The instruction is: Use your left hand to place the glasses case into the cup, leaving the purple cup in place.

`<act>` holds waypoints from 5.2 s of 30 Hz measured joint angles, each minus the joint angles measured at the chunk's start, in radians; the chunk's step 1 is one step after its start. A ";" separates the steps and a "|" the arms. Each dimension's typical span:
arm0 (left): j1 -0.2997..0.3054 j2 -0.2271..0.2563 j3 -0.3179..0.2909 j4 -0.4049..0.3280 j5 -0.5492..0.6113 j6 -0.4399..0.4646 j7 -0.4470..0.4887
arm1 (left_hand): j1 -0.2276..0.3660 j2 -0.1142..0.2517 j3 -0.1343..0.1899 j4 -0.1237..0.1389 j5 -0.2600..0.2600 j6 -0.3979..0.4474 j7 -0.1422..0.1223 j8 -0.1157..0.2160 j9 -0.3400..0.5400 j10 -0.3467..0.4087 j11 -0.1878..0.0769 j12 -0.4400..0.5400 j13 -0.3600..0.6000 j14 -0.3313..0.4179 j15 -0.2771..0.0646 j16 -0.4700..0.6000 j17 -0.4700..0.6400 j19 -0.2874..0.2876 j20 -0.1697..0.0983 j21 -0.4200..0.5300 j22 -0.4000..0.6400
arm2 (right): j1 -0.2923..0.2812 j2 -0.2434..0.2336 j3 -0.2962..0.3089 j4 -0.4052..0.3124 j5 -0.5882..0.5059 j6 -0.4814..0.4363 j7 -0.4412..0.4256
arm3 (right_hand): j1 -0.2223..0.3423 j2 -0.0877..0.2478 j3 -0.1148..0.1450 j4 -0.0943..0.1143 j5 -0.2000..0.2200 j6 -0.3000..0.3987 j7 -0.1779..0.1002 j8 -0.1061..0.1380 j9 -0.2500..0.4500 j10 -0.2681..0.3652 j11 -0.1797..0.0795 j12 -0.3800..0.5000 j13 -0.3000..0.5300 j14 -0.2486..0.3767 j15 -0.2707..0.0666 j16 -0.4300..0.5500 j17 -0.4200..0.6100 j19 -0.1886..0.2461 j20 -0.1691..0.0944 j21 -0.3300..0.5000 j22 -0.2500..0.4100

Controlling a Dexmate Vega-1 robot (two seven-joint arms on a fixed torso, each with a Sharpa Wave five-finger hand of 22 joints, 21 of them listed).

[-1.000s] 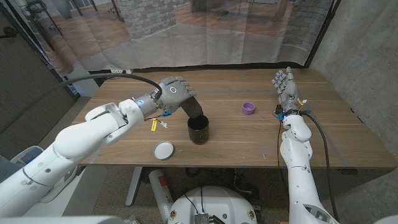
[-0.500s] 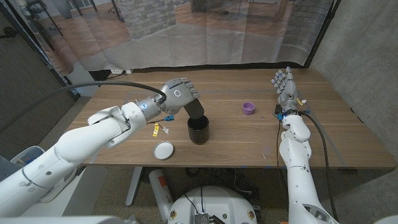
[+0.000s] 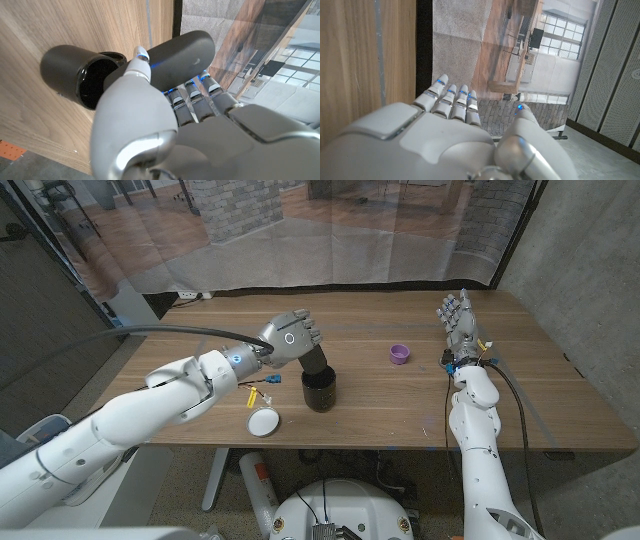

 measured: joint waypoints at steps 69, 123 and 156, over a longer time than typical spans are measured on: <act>-0.189 -0.002 0.246 0.073 -0.007 -0.032 -0.052 | -0.224 -0.061 -0.117 0.110 0.081 -0.169 -0.053 -0.080 -0.007 -0.207 0.020 -0.050 0.008 -0.220 0.007 -0.025 0.014 -0.161 0.064 -0.044 0.019 | -0.013 -0.001 0.035 0.023 0.017 0.011 0.012 | -0.013 0.013 -0.003 -0.003 0.000 0.000 0.000 0.000 0.000 0.000 0.000 0.000 0.000 0.000 0.000 0.000 0.000 0.002 0.002 -0.004 0.000; -0.064 -0.087 0.085 0.072 -0.189 0.072 0.070 | -0.330 -0.069 -0.176 0.169 0.139 -0.200 -0.024 -0.074 -0.005 -0.225 0.025 -0.027 -0.003 -0.220 0.005 -0.001 0.019 -0.166 0.077 -0.024 0.028 | -0.036 -0.003 0.033 -0.011 0.018 -0.011 0.018 | -0.013 0.013 -0.007 -0.007 0.000 0.006 -0.006 0.000 0.000 0.005 -0.005 0.000 0.000 0.005 0.005 0.000 0.000 0.007 -0.004 -0.008 -0.001; -0.039 -0.233 0.047 0.142 -0.336 0.160 0.190 | -0.452 -0.015 -0.204 0.254 0.155 -0.225 0.011 -0.074 -0.005 -0.240 0.050 -0.027 -0.009 -0.211 0.006 0.003 0.024 -0.170 0.081 -0.017 0.037 | -0.021 -0.009 0.048 0.014 0.009 -0.019 0.030 | -0.006 0.020 -0.007 -0.007 0.000 0.005 -0.006 0.000 0.000 0.005 -0.005 0.000 0.000 0.005 0.005 0.000 0.000 0.007 -0.003 -0.008 -0.001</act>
